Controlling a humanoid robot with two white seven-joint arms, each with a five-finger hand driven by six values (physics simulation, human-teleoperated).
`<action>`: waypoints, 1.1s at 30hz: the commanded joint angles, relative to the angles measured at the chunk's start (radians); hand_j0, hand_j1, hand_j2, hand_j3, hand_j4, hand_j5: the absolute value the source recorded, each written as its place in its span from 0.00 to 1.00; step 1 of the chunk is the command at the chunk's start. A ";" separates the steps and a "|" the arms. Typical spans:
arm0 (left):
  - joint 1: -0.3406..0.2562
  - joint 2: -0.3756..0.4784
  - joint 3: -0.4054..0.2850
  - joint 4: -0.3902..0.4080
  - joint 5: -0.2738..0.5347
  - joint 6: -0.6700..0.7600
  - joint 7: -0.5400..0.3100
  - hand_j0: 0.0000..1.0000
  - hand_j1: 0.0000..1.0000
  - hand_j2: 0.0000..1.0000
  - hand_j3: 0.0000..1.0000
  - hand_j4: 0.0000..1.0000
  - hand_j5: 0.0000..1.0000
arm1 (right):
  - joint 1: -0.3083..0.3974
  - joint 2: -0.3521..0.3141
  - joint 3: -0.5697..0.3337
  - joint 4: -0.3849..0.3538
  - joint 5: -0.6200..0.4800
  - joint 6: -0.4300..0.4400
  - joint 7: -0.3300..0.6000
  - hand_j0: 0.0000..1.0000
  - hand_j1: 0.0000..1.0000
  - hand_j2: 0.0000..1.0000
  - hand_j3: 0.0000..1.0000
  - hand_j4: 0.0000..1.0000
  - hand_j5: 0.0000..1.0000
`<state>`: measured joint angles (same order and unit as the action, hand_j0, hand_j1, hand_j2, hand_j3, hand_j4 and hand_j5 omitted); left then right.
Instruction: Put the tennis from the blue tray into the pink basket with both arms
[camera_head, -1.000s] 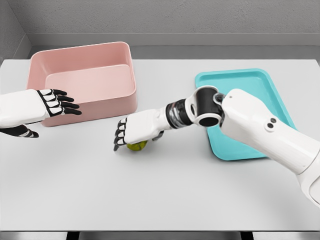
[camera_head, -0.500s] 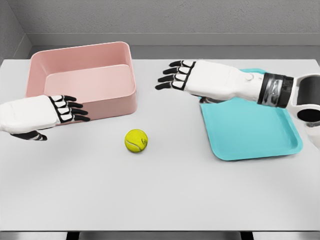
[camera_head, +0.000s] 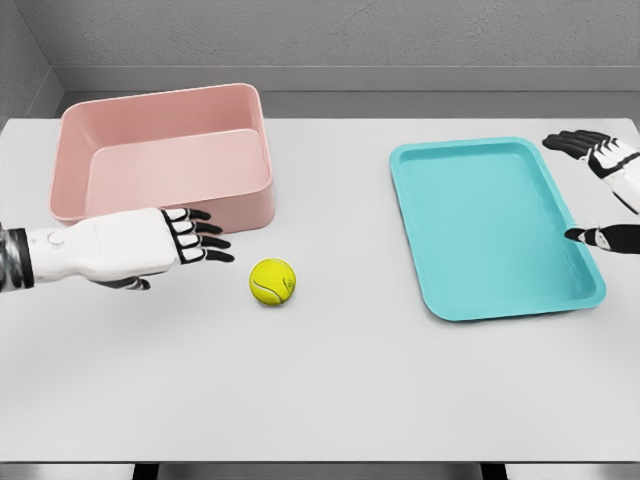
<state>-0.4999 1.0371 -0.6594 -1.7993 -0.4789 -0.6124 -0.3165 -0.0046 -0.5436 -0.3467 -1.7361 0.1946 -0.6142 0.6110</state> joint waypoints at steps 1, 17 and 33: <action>0.000 -0.038 -0.019 0.000 0.006 0.002 -0.001 1.00 1.00 1.00 1.00 1.00 1.00 | 0.000 0.008 -0.018 -0.005 -0.011 0.003 0.000 1.00 1.00 1.00 1.00 1.00 1.00; -0.069 -0.170 -0.137 0.017 -0.007 0.002 -0.001 1.00 1.00 1.00 1.00 1.00 1.00 | -0.048 0.044 0.118 -0.029 -0.007 0.003 0.000 1.00 1.00 1.00 1.00 1.00 1.00; -0.104 -0.192 -0.192 0.120 0.000 0.002 -0.001 1.00 1.00 1.00 1.00 1.00 1.00 | -0.049 0.044 0.137 -0.023 -0.003 0.003 0.000 1.00 1.00 1.00 1.00 1.00 1.00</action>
<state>-0.6044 0.8455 -0.8360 -1.6967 -0.4843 -0.6122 -0.3175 -0.0537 -0.4994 -0.2102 -1.7595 0.1981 -0.6138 0.6114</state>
